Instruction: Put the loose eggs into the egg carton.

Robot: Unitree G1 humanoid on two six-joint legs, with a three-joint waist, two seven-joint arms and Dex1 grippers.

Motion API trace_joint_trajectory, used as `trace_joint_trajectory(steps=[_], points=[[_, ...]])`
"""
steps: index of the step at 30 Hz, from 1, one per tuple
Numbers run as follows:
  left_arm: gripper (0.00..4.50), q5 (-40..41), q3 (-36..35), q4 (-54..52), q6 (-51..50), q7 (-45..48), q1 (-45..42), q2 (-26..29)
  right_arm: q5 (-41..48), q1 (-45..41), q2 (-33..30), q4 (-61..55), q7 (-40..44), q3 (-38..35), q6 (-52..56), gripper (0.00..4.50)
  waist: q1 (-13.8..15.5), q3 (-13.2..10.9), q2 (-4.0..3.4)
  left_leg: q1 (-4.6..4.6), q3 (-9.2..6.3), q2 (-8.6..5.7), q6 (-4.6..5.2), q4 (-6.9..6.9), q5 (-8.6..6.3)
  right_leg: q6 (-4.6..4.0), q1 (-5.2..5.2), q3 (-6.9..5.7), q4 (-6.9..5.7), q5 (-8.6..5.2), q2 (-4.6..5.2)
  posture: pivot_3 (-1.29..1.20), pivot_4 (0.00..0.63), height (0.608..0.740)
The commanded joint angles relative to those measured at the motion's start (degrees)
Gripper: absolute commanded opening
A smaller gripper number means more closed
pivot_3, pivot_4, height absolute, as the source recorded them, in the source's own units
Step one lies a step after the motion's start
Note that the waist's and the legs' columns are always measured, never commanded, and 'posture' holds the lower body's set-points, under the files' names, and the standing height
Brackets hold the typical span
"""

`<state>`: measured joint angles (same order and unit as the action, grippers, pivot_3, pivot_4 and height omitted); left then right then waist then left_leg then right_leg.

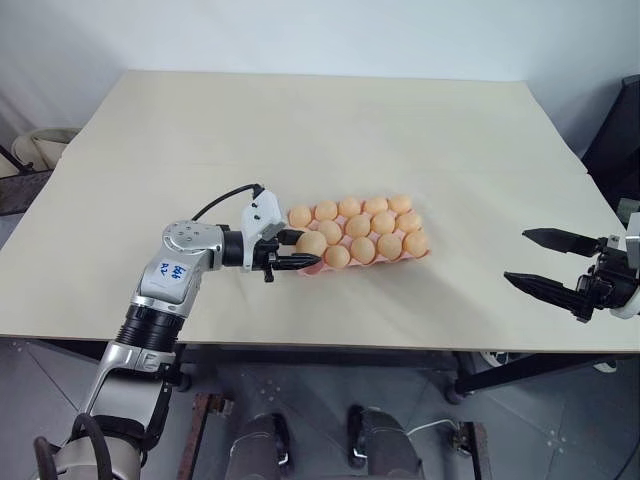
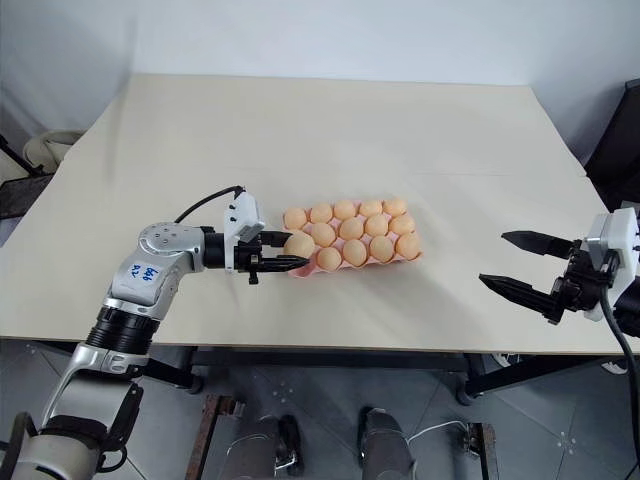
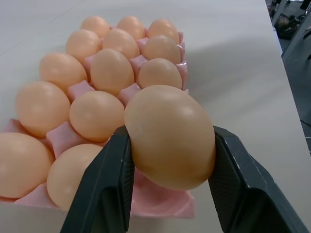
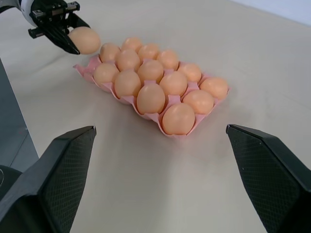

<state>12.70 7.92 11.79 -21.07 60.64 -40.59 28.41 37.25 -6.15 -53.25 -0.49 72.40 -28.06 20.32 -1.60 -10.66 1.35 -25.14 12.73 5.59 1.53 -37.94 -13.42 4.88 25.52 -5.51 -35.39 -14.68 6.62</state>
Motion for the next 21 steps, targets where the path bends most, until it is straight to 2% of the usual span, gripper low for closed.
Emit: trace_joint_trajectory(steps=[1,3,8,14,21], points=[[2.34,-0.8,0.2,-1.3,0.0,0.1,-0.7,1.3,1.4,0.3,0.2,-1.8,-0.6,-2.7,-0.6,4.50,0.0,0.0,0.00,0.00,0.00,0.00,0.00,0.01,0.00,0.00,0.01,-0.01,0.00,0.00,-0.01,0.00,0.150,0.740],[2.73,-1.0,0.3,-1.3,-0.1,0.0,-0.6,1.5,1.4,0.3,0.1,-1.6,-0.8,-2.6,-0.7,4.50,-0.1,0.0,0.00,0.00,-0.02,0.01,-0.01,0.01,0.00,0.00,0.01,-0.02,0.00,0.00,-0.02,0.00,0.150,0.740],[4.40,-0.7,0.0,-2.1,-0.2,0.1,-0.3,1.6,1.2,-0.5,-0.2,-0.8,-0.7,-2.0,-1.0,4.50,0.0,0.0,0.00,0.00,-0.02,0.01,-0.01,0.01,0.00,0.00,0.00,-0.02,0.00,0.00,0.00,0.00,0.150,0.740],[4.46,0.5,-1.6,-3.1,-0.4,-0.3,-0.3,2.0,0.8,-2.0,-0.2,0.0,-0.5,-0.9,-1.1,4.50,0.0,0.0,0.00,0.00,-0.02,0.01,0.00,0.01,0.00,0.00,0.00,-0.02,0.00,0.00,-0.01,0.00,0.150,0.740],[4.46,6.6,-11.5,-5.7,-2.4,-4.1,-2.8,3.7,0.5,-3.4,-0.6,1.2,0.1,-0.6,-1.3,4.50,0.0,0.0,0.00,-0.01,-0.02,0.03,0.00,0.01,0.00,0.00,0.01,-0.01,-0.01,0.00,-0.01,0.00,0.150,0.740]])
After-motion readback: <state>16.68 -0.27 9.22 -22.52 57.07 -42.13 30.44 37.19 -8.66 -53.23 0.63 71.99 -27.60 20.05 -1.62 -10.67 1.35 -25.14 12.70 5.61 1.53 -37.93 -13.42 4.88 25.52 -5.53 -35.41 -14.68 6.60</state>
